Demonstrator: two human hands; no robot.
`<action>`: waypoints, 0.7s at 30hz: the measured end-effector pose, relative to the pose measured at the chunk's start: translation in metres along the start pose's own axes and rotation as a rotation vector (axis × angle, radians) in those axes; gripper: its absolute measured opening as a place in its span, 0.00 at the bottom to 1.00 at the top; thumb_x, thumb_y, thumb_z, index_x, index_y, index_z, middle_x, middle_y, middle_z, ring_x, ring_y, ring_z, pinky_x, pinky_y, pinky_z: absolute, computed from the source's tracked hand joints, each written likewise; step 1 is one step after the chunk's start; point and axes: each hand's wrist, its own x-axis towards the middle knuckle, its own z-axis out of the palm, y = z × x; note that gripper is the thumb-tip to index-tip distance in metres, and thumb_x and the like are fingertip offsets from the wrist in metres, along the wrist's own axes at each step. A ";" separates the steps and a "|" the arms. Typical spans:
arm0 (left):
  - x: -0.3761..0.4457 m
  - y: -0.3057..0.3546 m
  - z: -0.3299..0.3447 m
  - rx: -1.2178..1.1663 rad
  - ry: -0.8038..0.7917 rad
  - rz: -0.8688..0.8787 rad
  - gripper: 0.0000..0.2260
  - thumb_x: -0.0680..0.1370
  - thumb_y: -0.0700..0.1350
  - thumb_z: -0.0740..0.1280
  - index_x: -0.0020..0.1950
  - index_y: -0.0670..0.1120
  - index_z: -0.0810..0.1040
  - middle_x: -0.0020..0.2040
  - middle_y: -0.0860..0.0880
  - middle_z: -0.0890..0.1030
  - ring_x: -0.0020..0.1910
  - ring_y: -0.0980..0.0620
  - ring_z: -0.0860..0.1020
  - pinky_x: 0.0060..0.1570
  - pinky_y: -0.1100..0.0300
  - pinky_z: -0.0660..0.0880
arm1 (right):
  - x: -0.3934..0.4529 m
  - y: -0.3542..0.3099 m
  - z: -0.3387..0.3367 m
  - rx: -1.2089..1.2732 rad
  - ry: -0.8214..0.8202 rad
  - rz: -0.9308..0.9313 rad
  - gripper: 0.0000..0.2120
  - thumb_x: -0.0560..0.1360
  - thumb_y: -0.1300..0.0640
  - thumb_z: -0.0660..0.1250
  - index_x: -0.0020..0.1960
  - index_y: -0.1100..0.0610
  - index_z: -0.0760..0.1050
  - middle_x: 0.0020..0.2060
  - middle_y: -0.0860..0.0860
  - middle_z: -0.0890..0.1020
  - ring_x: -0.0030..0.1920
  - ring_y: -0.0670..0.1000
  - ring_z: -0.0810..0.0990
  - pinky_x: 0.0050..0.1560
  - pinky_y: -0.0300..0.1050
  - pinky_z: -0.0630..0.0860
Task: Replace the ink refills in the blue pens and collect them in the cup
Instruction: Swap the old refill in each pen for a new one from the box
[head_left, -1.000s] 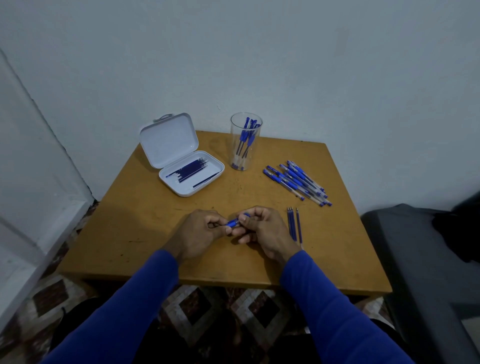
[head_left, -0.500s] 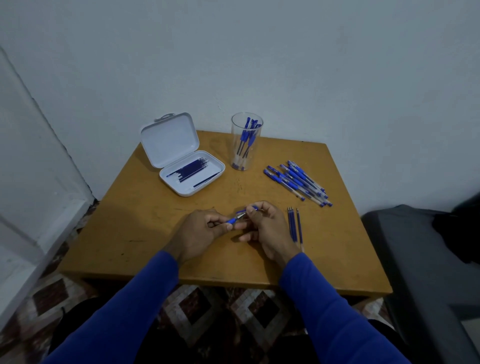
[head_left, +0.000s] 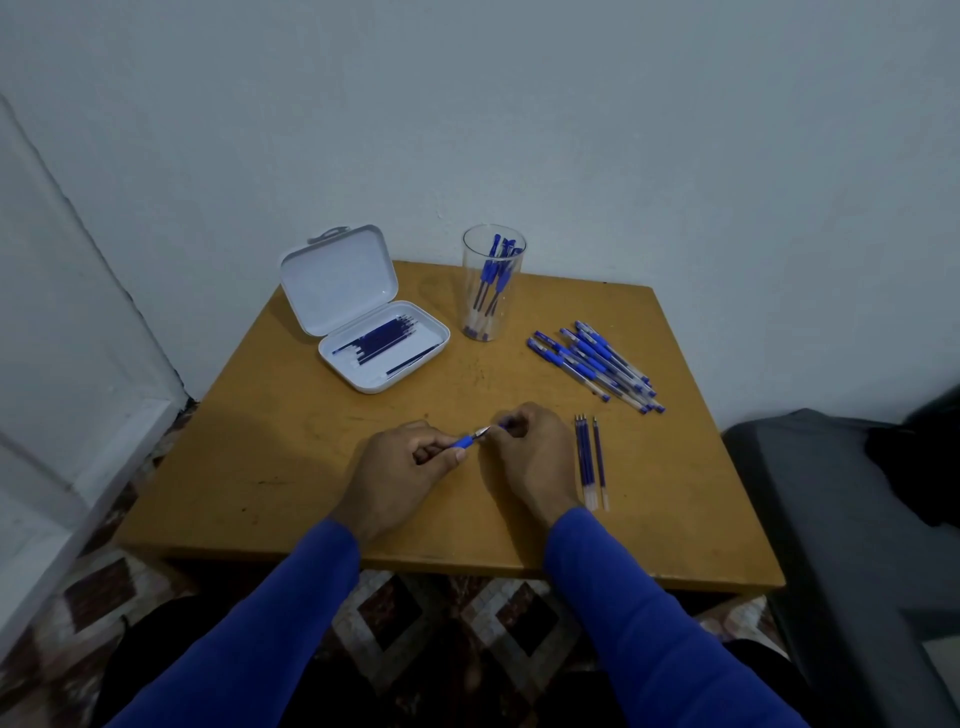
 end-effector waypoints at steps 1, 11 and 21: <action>0.000 0.000 0.000 0.007 0.000 -0.003 0.06 0.77 0.49 0.73 0.54 0.53 0.85 0.44 0.57 0.82 0.45 0.60 0.79 0.43 0.69 0.74 | 0.001 0.000 0.002 -0.033 0.000 -0.009 0.03 0.78 0.55 0.72 0.50 0.51 0.80 0.47 0.45 0.80 0.46 0.41 0.77 0.40 0.32 0.69; -0.001 -0.001 0.002 -0.001 0.033 0.024 0.07 0.77 0.47 0.74 0.55 0.51 0.86 0.44 0.56 0.82 0.44 0.58 0.79 0.42 0.69 0.74 | -0.010 0.007 -0.005 0.213 -0.036 -0.054 0.14 0.82 0.46 0.65 0.44 0.54 0.81 0.39 0.48 0.82 0.42 0.46 0.79 0.42 0.41 0.75; -0.003 0.002 0.002 0.003 0.041 0.046 0.12 0.73 0.45 0.78 0.56 0.54 0.85 0.39 0.56 0.79 0.40 0.58 0.77 0.38 0.69 0.72 | -0.011 0.006 -0.017 0.342 -0.261 -0.027 0.11 0.80 0.51 0.69 0.46 0.59 0.83 0.38 0.48 0.84 0.36 0.39 0.78 0.40 0.38 0.75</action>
